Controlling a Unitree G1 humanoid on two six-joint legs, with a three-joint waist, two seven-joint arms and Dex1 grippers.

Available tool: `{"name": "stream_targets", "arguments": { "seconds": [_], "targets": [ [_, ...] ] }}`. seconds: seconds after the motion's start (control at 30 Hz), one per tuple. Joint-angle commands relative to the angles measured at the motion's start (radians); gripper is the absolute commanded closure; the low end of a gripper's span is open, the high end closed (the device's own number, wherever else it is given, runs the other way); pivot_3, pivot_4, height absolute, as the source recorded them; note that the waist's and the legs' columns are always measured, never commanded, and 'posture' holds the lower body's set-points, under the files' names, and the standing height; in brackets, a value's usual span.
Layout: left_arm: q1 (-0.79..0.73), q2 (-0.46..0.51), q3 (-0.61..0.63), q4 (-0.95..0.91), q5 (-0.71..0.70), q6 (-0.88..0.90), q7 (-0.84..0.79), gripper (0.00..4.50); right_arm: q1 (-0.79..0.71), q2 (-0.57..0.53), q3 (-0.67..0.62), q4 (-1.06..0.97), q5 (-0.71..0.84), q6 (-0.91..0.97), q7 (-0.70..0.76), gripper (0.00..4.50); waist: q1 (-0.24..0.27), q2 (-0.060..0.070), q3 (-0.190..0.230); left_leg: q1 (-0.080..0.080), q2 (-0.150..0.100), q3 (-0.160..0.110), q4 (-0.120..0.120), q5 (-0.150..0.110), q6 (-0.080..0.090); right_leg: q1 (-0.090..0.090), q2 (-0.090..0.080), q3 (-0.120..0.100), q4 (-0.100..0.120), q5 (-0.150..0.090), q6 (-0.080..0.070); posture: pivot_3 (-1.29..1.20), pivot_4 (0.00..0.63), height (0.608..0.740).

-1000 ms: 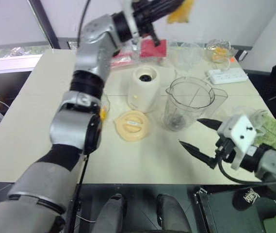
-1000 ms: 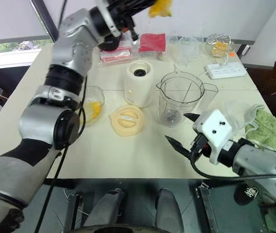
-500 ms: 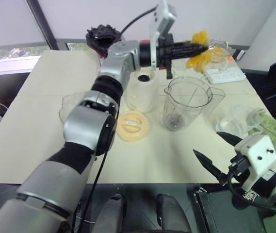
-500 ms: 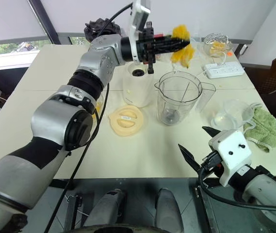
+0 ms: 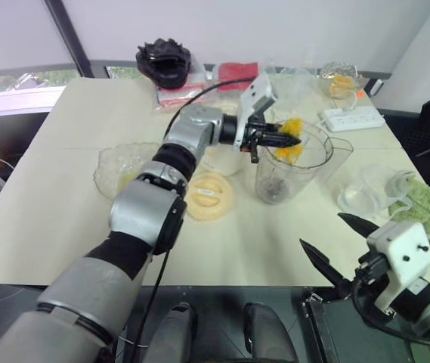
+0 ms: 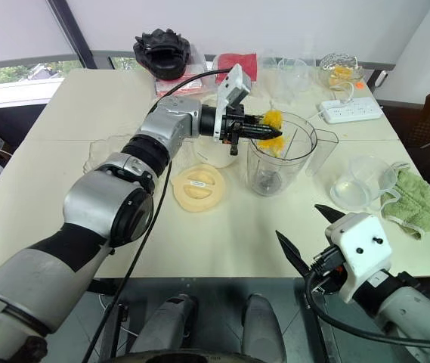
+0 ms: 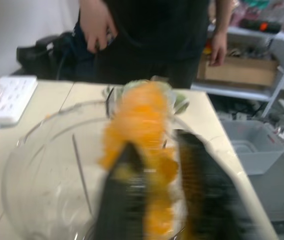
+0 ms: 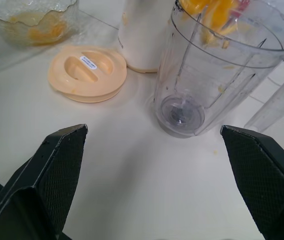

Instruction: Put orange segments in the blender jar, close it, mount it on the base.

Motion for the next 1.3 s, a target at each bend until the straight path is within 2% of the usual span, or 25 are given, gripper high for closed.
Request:
{"name": "stream_targets", "arguments": {
  "seconds": [0.03, 0.13, 0.27, 0.63, 0.67, 0.8, 1.07, 1.23, 1.3],
  "targets": [
    [-0.041, 0.009, 0.000, 0.000, 0.031, 0.006, 0.010, 1.57, -0.006, -0.028, 0.032, -0.028, -0.002, -0.047, -0.048, 0.00, -0.001, 0.000, 0.000, 0.000, 0.000, 0.000, 0.000, 0.000, 0.000, 0.000, 0.000, 0.000, 0.000, 0.000, 0.000, 0.00, 0.150, 0.740],
    [-0.049, 0.017, 0.006, 0.010, 0.046, 0.014, 0.027, 0.02, -0.006, -0.047, 0.079, -0.028, -0.026, -0.079, -0.090, 0.00, -0.001, 0.000, 0.000, 0.000, 0.000, 0.000, 0.000, 0.000, 0.000, 0.000, 0.000, 0.000, 0.000, 0.000, 0.000, 0.00, 0.150, 0.740],
    [-0.074, 0.024, -0.001, 0.017, 0.066, 0.039, -0.014, 0.02, 0.002, -0.058, 0.121, -0.028, -0.045, -0.114, -0.137, 0.00, 0.000, 0.000, 0.000, 0.000, 0.000, 0.000, 0.000, 0.000, 0.000, 0.000, 0.000, 0.000, 0.000, 0.000, 0.000, 0.00, 0.150, 0.740],
    [-0.164, 0.017, -0.171, 0.040, 0.274, -0.092, -0.260, 0.02, -0.097, -0.092, 0.286, -0.028, -0.097, -0.136, -0.255, 0.00, -0.002, 0.000, 0.000, 0.000, 0.000, 0.000, 0.001, 0.000, 0.001, 0.001, 0.000, 0.000, 0.000, 0.000, 0.000, 0.00, 0.150, 0.740],
    [-0.165, 0.017, -0.183, 0.042, 0.290, -0.109, -0.263, 0.02, -0.095, -0.090, 0.292, -0.028, -0.103, -0.139, -0.261, 0.00, -0.002, 0.000, 0.000, 0.000, 0.000, 0.000, 0.001, 0.000, 0.001, 0.001, 0.000, 0.000, 0.000, 0.000, 0.000, 0.00, 0.150, 0.740],
    [-0.167, 0.016, -0.299, 0.045, 0.437, -0.318, -0.068, 0.02, -0.091, -0.093, 0.349, -0.028, -0.146, -0.174, -0.308, 0.00, 0.000, 0.000, 0.000, 0.000, 0.000, 0.000, 0.001, 0.000, 0.001, 0.001, 0.000, 0.000, 0.000, 0.000, 0.000, 0.00, 0.150, 0.740],
    [-0.181, 0.014, -0.191, 0.055, 0.366, -0.287, 0.028, 0.02, -0.104, -0.115, 0.372, -0.028, -0.157, -0.187, -0.358, 0.00, -0.002, 0.000, 0.000, 0.000, 0.000, 0.000, 0.001, -0.001, 0.001, 0.001, 0.000, 0.000, 0.000, 0.000, 0.000, 0.00, 0.150, 0.740],
    [-0.187, 0.059, -0.039, 0.047, 0.247, -0.200, 0.043, 0.02, -0.081, -0.110, 0.305, -0.028, -0.132, -0.162, -0.336, 0.00, -0.003, 0.000, 0.000, 0.000, 0.000, 0.000, 0.001, -0.001, 0.001, 0.001, 0.000, 0.000, 0.000, 0.000, 0.000, 0.00, 0.150, 0.740],
    [-0.185, 0.083, 0.015, 0.039, 0.198, -0.160, 0.024, 0.02, -0.057, -0.072, 0.247, -0.028, -0.116, -0.144, -0.305, 0.00, -0.003, 0.000, 0.000, 0.000, 0.000, 0.000, 0.001, -0.001, 0.001, 0.001, 0.000, 0.000, 0.000, 0.000, 0.000, 0.00, 0.150, 0.740]
  ]
}}
